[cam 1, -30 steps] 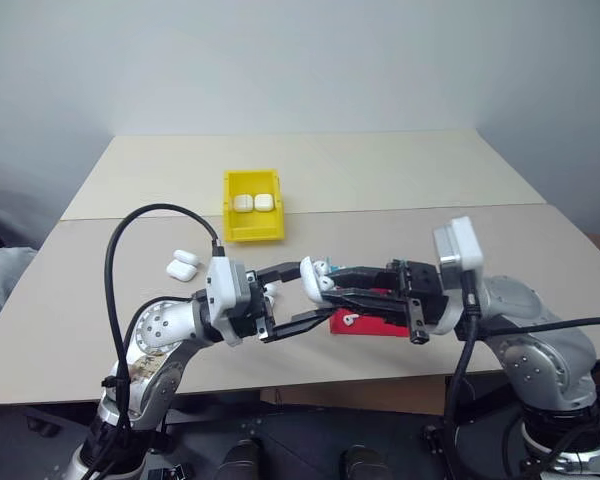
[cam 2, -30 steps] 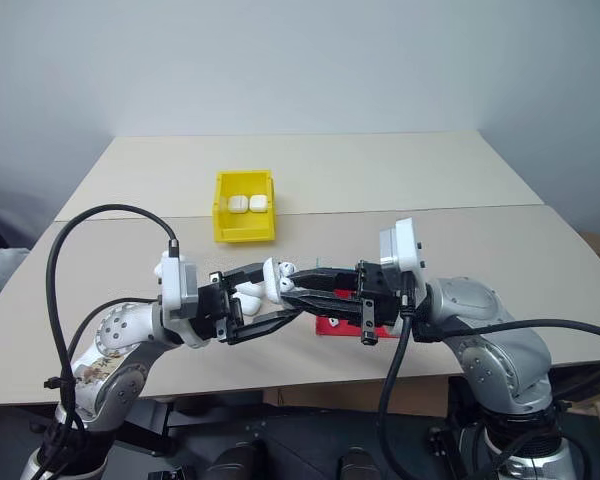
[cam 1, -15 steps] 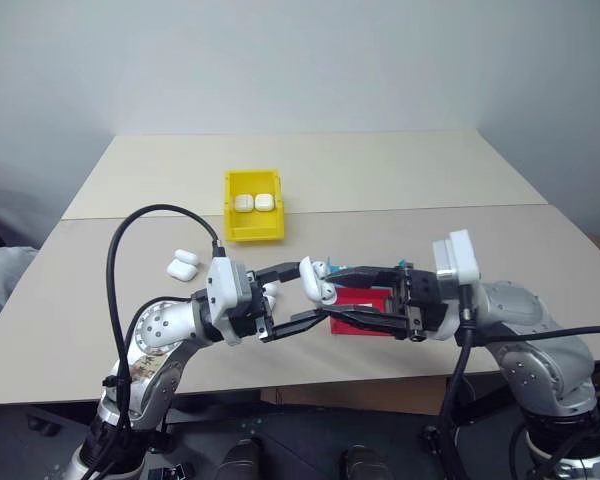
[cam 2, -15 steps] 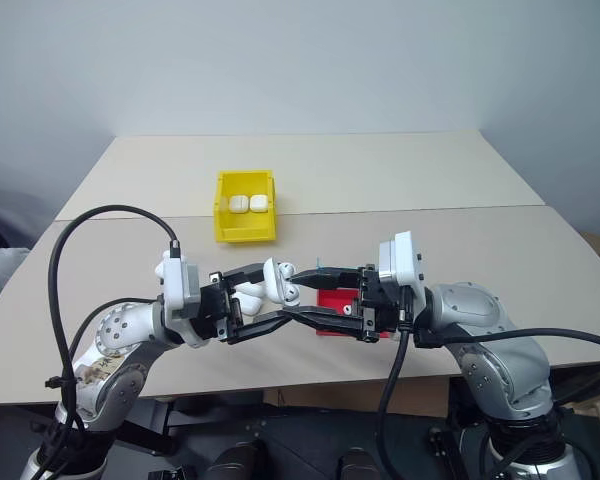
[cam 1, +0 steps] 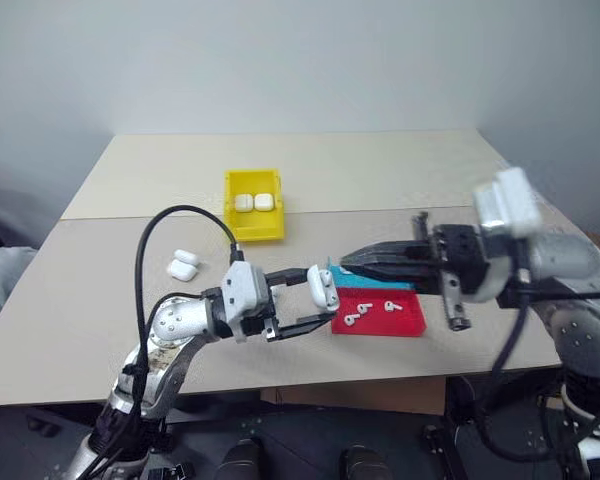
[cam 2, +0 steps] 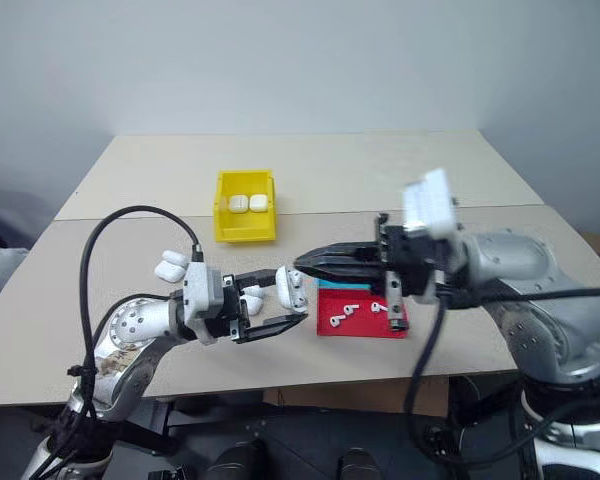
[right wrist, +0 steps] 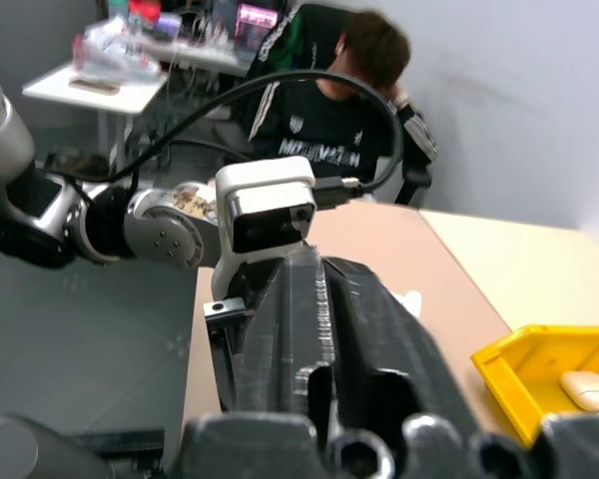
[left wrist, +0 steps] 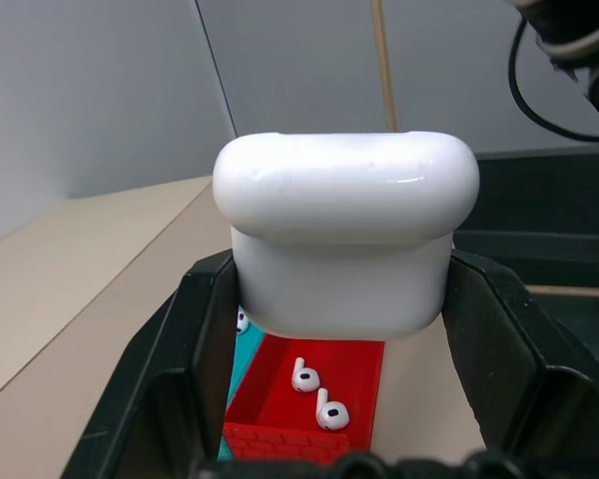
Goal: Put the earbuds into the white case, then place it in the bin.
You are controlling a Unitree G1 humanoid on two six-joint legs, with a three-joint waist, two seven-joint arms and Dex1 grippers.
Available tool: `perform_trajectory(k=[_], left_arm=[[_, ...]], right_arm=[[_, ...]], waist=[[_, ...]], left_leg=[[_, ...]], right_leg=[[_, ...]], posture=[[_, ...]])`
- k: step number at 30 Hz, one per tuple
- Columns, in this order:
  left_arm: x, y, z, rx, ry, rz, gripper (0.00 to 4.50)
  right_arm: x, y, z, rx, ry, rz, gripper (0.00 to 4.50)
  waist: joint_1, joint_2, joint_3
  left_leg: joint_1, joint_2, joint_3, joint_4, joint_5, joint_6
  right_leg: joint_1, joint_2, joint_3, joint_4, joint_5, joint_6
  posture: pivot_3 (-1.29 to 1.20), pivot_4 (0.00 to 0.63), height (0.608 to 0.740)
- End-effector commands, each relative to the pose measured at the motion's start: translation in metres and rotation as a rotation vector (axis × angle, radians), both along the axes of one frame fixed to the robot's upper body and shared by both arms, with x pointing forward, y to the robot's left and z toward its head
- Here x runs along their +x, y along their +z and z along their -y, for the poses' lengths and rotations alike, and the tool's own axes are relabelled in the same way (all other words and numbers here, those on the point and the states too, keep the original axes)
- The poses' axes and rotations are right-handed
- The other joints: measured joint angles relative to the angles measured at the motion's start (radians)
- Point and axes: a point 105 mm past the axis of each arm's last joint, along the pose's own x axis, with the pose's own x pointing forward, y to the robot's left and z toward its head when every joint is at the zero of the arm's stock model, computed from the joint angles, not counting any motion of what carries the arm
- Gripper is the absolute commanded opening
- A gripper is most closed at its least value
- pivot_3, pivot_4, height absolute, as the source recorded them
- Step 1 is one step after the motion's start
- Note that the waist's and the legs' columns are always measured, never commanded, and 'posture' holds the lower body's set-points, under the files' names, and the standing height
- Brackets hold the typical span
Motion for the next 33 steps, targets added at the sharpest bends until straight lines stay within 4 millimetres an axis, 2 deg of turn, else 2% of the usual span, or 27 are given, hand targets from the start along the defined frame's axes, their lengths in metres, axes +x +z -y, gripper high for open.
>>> perform_trajectory(k=[1, 5, 9, 14, 19, 22, 27, 30, 33], left_arm=[[-0.001, 0.010, 0.005, -0.014, -0.016, 0.061, 2.77], [0.000, 0.009, 0.010, -0.022, -0.024, 0.064, 2.77], [-0.001, 0.009, 0.012, -0.025, -0.028, 0.072, 2.77], [-0.003, 0.011, 0.009, -0.034, -0.025, 0.083, 2.77], [-0.004, 0.012, 0.006, -0.037, -0.020, 0.088, 2.77], [-0.003, 0.013, 0.004, -0.040, -0.014, 0.089, 2.77], [-0.001, 0.012, 0.001, -0.047, 0.005, 0.095, 2.77], [0.014, 0.014, -0.003, -0.051, 0.113, 0.112, 2.77], [0.042, 0.022, -0.007, -0.064, 0.294, 0.102, 2.77]], right_arm=[[0.006, -0.002, -0.012, -0.070, -0.017, 0.029, 0.02], [0.010, -0.013, -0.024, -0.142, -0.006, 0.065, 0.02], [0.015, -0.023, -0.028, -0.198, -0.016, 0.086, 0.02], [0.023, -0.037, -0.020, -0.278, -0.060, 0.105, 0.02], [0.026, -0.041, -0.008, -0.307, -0.093, 0.107, 0.02], [0.023, -0.034, -0.002, -0.267, -0.100, 0.113, 0.02], [0.017, -0.005, 0.004, -0.105, -0.111, 0.122, 0.02], [0.023, 0.012, 0.017, -0.015, -0.189, 0.131, 0.02], [0.031, 0.015, 0.030, -0.008, -0.287, 0.139, 0.02]], waist=[[0.001, 0.000, 0.000], [0.003, 0.000, 0.000], [0.007, 0.000, 0.000], [0.010, 0.000, 0.000], [0.011, 0.000, 0.000], [0.013, 0.000, 0.000], [0.015, 0.000, 0.000], [0.017, 0.000, 0.000], [0.023, 0.000, 0.000]], left_leg=[[0.000, 0.000, 0.000, 0.000, 0.000, 0.000], [-0.002, 0.000, 0.000, -0.001, 0.002, 0.004], [-0.002, 0.000, 0.000, -0.001, 0.004, 0.007], [-0.002, 0.000, 0.000, 0.000, 0.004, 0.006], [-0.002, 0.000, 0.001, 0.000, 0.001, 0.001], [-0.002, 0.000, 0.001, 0.000, 0.000, 0.001], [-0.002, 0.000, 0.001, 0.000, 0.001, 0.002], [-0.002, 0.000, 0.001, 0.000, 0.002, 0.003], [-0.002, 0.000, 0.001, 0.002, 0.002, 0.003]], right_leg=[[0.000, 0.000, 0.000, 0.000, 0.000, 0.000], [-0.001, 0.000, 0.000, 0.000, 0.000, 0.000], [-0.002, 0.000, 0.000, 0.000, 0.001, -0.001], [-0.002, 0.000, 0.000, 0.000, 0.001, 0.000], [-0.002, 0.000, 0.000, 0.000, 0.001, 0.000], [-0.001, 0.000, 0.000, 0.000, 0.001, 0.000], [-0.001, 0.000, 0.000, 0.000, 0.002, 0.001], [-0.001, 0.000, 0.000, 0.000, 0.002, 0.001], [-0.001, 0.000, 0.000, 0.000, 0.002, 0.002]], posture=[[0.00, 0.150, 0.740], [0.00, 0.150, 0.740], [0.00, 0.150, 0.740], [0.00, 0.150, 0.740], [0.00, 0.150, 0.740], [0.00, 0.150, 0.740], [0.00, 0.150, 0.740], [0.00, 0.150, 0.740], [0.00, 0.150, 0.740]])
